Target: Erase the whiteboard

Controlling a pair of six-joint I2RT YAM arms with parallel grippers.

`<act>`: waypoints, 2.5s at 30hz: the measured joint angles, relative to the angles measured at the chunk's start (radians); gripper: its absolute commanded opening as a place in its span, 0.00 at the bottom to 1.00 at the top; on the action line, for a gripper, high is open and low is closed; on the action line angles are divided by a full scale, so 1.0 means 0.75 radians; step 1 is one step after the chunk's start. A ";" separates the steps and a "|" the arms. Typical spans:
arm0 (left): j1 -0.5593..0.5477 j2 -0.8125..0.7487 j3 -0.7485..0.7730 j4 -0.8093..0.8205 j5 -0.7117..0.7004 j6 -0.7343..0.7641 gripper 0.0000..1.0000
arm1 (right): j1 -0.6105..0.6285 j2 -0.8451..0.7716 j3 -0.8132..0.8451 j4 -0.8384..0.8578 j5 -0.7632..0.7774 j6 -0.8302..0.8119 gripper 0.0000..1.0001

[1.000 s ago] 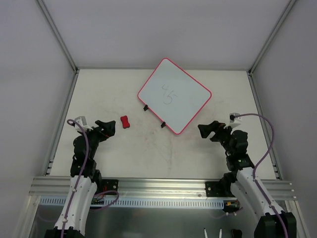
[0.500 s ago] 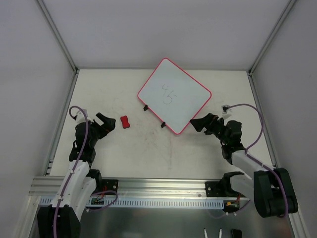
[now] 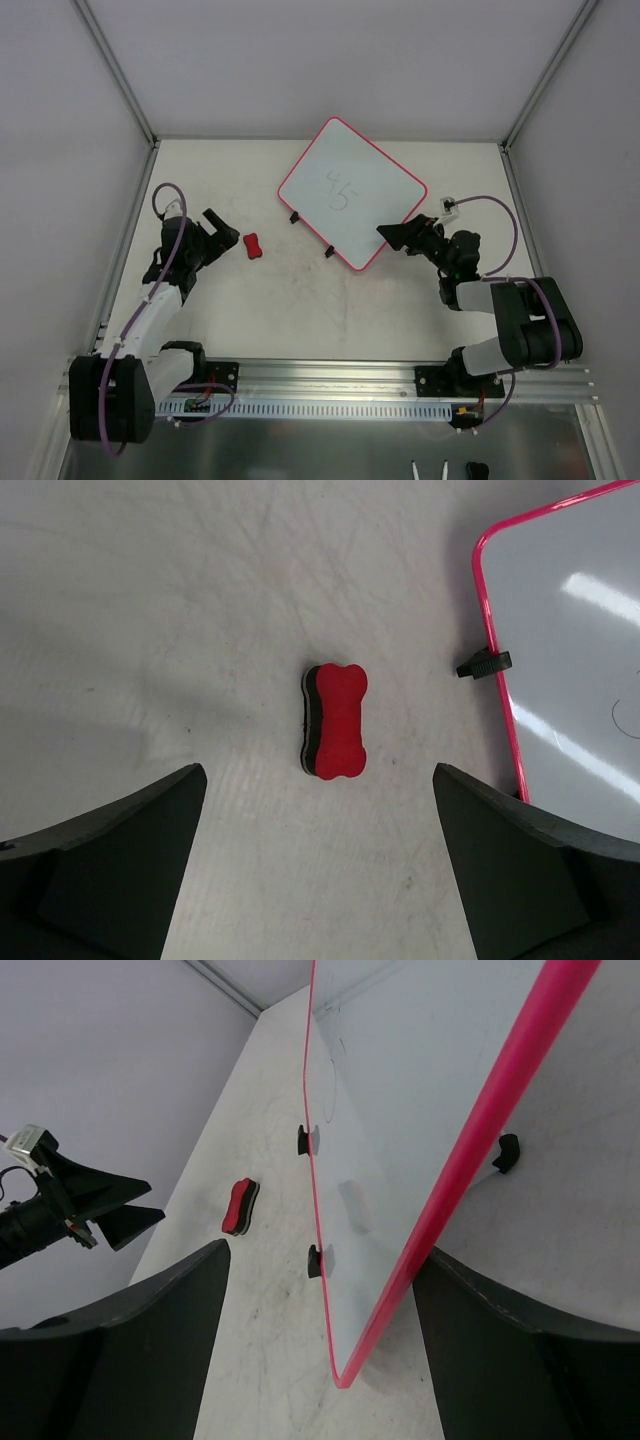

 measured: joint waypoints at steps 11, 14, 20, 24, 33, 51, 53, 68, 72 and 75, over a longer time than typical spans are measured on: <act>-0.158 0.419 0.328 -0.173 -0.033 0.026 0.99 | -0.002 0.129 0.003 0.106 -0.007 0.012 0.36; -0.176 0.479 0.374 -0.212 -0.061 0.052 0.99 | -0.003 0.155 0.003 0.112 -0.006 0.014 0.24; -0.185 0.641 0.516 -0.314 -0.095 0.096 0.99 | -0.009 0.188 0.007 0.134 -0.026 0.032 0.01; -0.210 0.714 0.569 -0.365 -0.111 0.119 0.99 | -0.013 0.200 0.009 0.139 -0.030 0.033 0.00; -0.294 0.833 0.664 -0.449 -0.140 0.159 0.97 | -0.030 0.242 0.016 0.179 -0.054 0.039 0.00; -0.316 1.004 0.738 -0.487 -0.184 0.180 0.57 | -0.037 0.274 0.023 0.214 -0.074 0.043 0.00; -0.316 1.004 0.738 -0.487 -0.185 0.182 0.56 | -0.037 0.274 0.023 0.214 -0.074 0.043 0.00; -0.316 1.004 0.738 -0.493 -0.217 0.184 0.38 | -0.037 0.274 0.023 0.214 -0.075 0.043 0.00; -0.316 1.004 0.738 -0.493 -0.218 0.185 0.35 | -0.037 0.274 0.023 0.214 -0.075 0.043 0.00; -0.316 1.004 0.738 -0.493 -0.218 0.185 0.39 | -0.037 0.274 0.023 0.213 -0.075 0.043 0.00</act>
